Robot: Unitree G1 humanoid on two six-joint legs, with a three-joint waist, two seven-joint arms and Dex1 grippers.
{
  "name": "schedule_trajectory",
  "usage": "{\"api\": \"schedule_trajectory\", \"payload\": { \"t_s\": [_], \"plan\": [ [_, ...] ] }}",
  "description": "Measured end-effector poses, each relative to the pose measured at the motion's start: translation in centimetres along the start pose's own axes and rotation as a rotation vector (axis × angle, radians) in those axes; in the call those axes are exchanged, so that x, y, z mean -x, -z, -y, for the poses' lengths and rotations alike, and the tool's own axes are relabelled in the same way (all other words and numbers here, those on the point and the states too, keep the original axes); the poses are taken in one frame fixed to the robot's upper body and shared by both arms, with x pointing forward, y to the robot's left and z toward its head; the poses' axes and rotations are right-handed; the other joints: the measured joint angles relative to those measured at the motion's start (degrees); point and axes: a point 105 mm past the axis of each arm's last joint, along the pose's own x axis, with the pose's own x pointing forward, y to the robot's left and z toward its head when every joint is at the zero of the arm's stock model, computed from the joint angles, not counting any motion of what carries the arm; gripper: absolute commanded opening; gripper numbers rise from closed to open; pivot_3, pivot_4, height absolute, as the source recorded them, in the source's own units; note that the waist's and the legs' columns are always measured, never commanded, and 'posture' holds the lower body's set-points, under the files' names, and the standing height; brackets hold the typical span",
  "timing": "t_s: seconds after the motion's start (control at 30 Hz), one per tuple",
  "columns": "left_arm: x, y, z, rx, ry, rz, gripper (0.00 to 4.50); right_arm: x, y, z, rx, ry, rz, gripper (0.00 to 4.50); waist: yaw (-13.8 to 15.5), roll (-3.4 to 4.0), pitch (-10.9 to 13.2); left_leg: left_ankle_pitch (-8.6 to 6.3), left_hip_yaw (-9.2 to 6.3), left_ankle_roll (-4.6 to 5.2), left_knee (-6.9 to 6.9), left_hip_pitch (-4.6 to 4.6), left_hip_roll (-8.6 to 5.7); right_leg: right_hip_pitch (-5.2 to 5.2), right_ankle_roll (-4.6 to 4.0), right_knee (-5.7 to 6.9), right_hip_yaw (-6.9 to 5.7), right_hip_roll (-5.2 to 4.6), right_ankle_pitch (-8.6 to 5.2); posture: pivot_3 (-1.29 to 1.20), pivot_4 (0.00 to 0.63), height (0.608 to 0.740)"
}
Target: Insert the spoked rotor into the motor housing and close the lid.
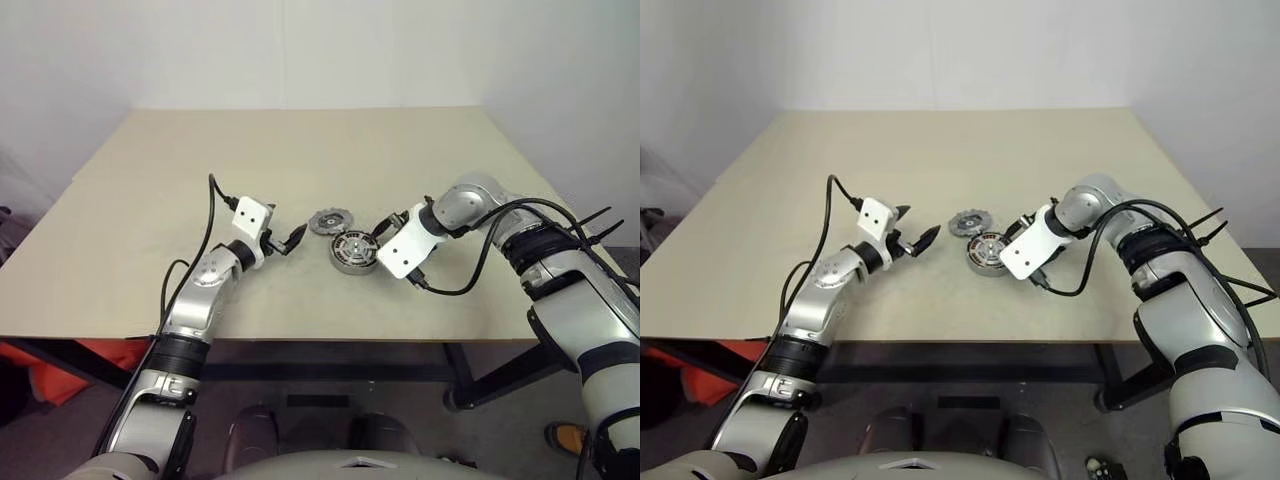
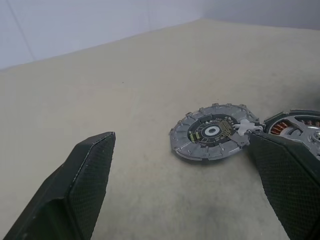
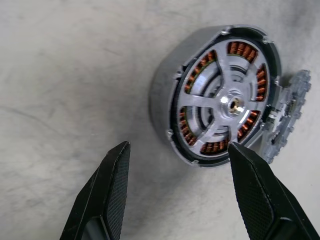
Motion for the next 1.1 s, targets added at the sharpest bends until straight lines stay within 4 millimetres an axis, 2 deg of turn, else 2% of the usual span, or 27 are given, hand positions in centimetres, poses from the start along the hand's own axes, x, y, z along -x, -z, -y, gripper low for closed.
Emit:
{"api": "schedule_trajectory", "payload": {
  "t_s": [0.23, 0.27, 0.33, 0.6, 1.0, 1.03, 1.1],
  "plan": [
    [0.1, 0.0, -0.2, 0.000, -0.010, 0.000, 4.50, -0.9, -0.6, 0.0, 0.017, -0.022, 0.019, 3.46, 0.01, 0.00, 0.00, 0.00, 0.00, 0.00, 0.08, 0.00, 0.01, 0.00, 0.00, 0.07, 0.00, 0.00, 0.00, 0.00, 0.000, 0.740],
    [0.1, 0.0, -0.3, 0.000, -0.010, 0.000, 4.50, -1.1, -0.7, -0.1, 0.016, -0.029, 0.023, 3.29, 0.01, 0.00, 0.00, 0.00, 0.00, 0.00, 0.08, -0.01, 0.01, 0.00, 0.00, 0.07, 0.00, 0.00, 0.00, 0.00, 0.000, 0.740],
    [0.1, 0.0, -0.3, 0.000, -0.011, 0.000, 4.50, -1.5, -0.6, -0.5, 0.007, -0.047, 0.023, 2.85, 0.01, 0.00, 0.00, 0.00, 0.00, 0.00, 0.08, -0.01, 0.00, 0.00, 0.00, 0.07, 0.00, -0.01, 0.00, 0.00, 0.000, 0.740],
    [0.2, -0.1, -0.4, -0.002, -0.016, 0.004, 4.50, -1.3, -0.2, -0.6, 0.008, -0.036, 0.005, 0.09, 0.05, -0.05, -0.03, -0.01, -0.01, 0.00, 0.10, 0.12, 0.01, 0.10, 0.01, 0.10, 0.01, 0.00, 0.00, 0.00, 0.000, 0.740],
    [0.3, 0.0, -0.5, -0.001, -0.021, 0.001, 4.50, -2.0, 0.0, -0.5, -0.020, -0.014, 0.004, 0.01, -0.35, -0.16, -0.06, 0.00, -0.01, 0.00, 0.13, 0.22, 0.01, 0.11, 0.03, 0.13, 0.02, 0.01, -0.01, 0.00, 0.000, 0.740],
    [0.3, 0.0, -0.5, -0.001, -0.022, 0.001, 4.50, -2.1, 0.0, -0.3, -0.037, 0.006, 0.005, 0.01, -0.57, -0.18, -0.05, 0.00, -0.01, -0.01, 0.13, 0.23, 0.01, 0.12, 0.04, 0.14, 0.02, 0.01, -0.01, 0.00, 0.000, 0.740],
    [0.3, 0.0, -0.5, 0.000, -0.023, 0.000, 4.50, -2.6, 0.4, 0.9, -0.189, 0.079, 0.005, 0.01, -1.32, -0.20, 0.00, 0.00, -0.02, -0.01, 0.13, 0.19, 0.01, 0.06, 0.20, 0.15, 0.02, 0.03, -0.10, 0.00, 0.000, 0.740]
  ]
}}
